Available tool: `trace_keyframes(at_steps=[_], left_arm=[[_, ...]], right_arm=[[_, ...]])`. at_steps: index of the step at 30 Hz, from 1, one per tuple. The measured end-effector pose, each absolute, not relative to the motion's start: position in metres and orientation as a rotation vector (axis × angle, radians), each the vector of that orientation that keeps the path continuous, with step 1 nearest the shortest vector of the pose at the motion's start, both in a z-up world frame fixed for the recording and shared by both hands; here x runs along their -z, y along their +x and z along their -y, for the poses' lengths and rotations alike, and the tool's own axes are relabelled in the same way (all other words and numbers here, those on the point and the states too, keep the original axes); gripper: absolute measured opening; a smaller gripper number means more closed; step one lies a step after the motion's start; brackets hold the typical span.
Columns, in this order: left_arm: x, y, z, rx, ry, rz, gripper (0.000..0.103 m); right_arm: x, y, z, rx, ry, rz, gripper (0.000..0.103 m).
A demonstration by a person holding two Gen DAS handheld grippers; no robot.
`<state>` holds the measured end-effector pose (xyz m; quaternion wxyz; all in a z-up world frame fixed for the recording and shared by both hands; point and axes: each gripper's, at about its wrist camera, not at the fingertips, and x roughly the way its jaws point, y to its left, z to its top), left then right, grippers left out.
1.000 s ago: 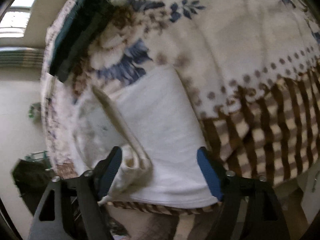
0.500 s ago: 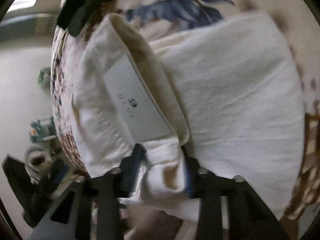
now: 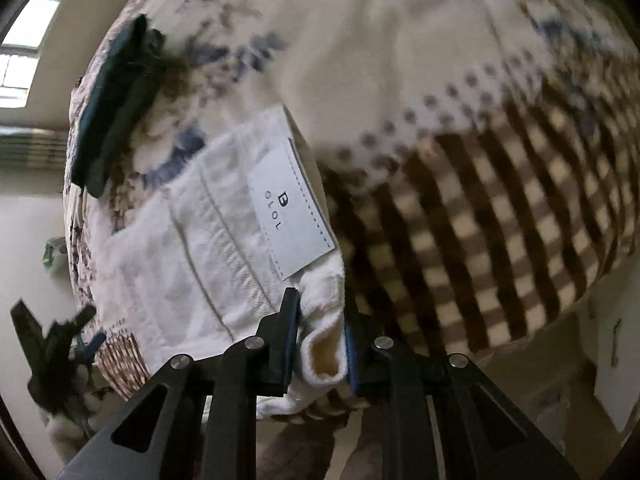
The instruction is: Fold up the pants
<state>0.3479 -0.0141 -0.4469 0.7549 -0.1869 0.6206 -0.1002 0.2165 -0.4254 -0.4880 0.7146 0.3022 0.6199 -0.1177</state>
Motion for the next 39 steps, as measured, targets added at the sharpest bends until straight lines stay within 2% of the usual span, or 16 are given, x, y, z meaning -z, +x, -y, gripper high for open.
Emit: trace_keyframes(at_steps=[7, 9, 11, 12, 15, 16, 18, 19, 22, 26, 28, 29, 30, 33, 34, 39], left_arm=[[0.493, 0.405, 0.060, 0.334, -0.431, -1.460, 0.099], [0.500, 0.415, 0.065, 0.352, -0.434, -1.466, 0.098], [0.501, 0.422, 0.070, 0.405, -0.442, -1.430, 0.072], [0.499, 0.424, 0.074, 0.430, -0.426, -1.416, 0.049], [0.497, 0.423, 0.083, 0.450, -0.376, -1.395, 0.041], [0.498, 0.423, 0.084, 0.448, -0.367, -1.392, 0.037], [0.504, 0.424, 0.080, 0.444, -0.376, -1.394, 0.034], [0.507, 0.426, 0.078, 0.441, -0.386, -1.400, 0.032], [0.514, 0.433, 0.074, 0.422, -0.396, -1.416, 0.031], [0.508, 0.438, 0.074, 0.417, -0.431, -1.432, 0.031], [0.497, 0.431, 0.072, 0.448, -0.433, -1.420, 0.036], [0.492, 0.425, 0.071, 0.461, -0.428, -1.414, 0.037], [0.489, 0.420, 0.070, 0.467, -0.420, -1.414, 0.040], [0.484, 0.403, 0.070, 0.467, -0.374, -1.386, 0.040], [0.486, 0.401, 0.070, 0.456, -0.362, -1.381, 0.040], [0.503, 0.413, 0.075, 0.424, -0.374, -1.413, 0.043]], right_arm=[[0.501, 0.226, 0.414, 0.261, 0.606, -1.407, 0.023], [0.505, 0.222, 0.424, 0.256, 0.655, -1.407, 0.037], [0.507, 0.216, 0.435, 0.272, 0.737, -1.411, 0.054], [0.509, 0.210, 0.440, 0.271, 0.805, -1.399, 0.057], [0.525, 0.199, 0.443, 0.246, 0.964, -1.424, 0.066], [0.534, 0.196, 0.439, 0.223, 1.002, -1.449, 0.066], [0.542, 0.187, 0.433, 0.207, 1.031, -1.430, 0.038], [0.542, 0.184, 0.434, 0.227, 1.019, -1.433, 0.037], [0.538, 0.174, 0.441, 0.320, 0.960, -1.441, 0.024], [0.531, 0.174, 0.439, 0.284, 0.963, -1.463, 0.031], [0.521, 0.171, 0.433, 0.253, 1.025, -1.437, 0.050], [0.520, 0.170, 0.426, 0.233, 1.067, -1.417, 0.070], [0.521, 0.171, 0.416, 0.213, 1.112, -1.400, 0.075], [0.551, 0.183, 0.381, 0.201, 1.099, -1.502, 0.071], [0.561, 0.185, 0.369, 0.205, 1.072, -1.541, 0.055], [0.568, 0.167, 0.339, 0.225, 0.901, -1.635, 0.051]])
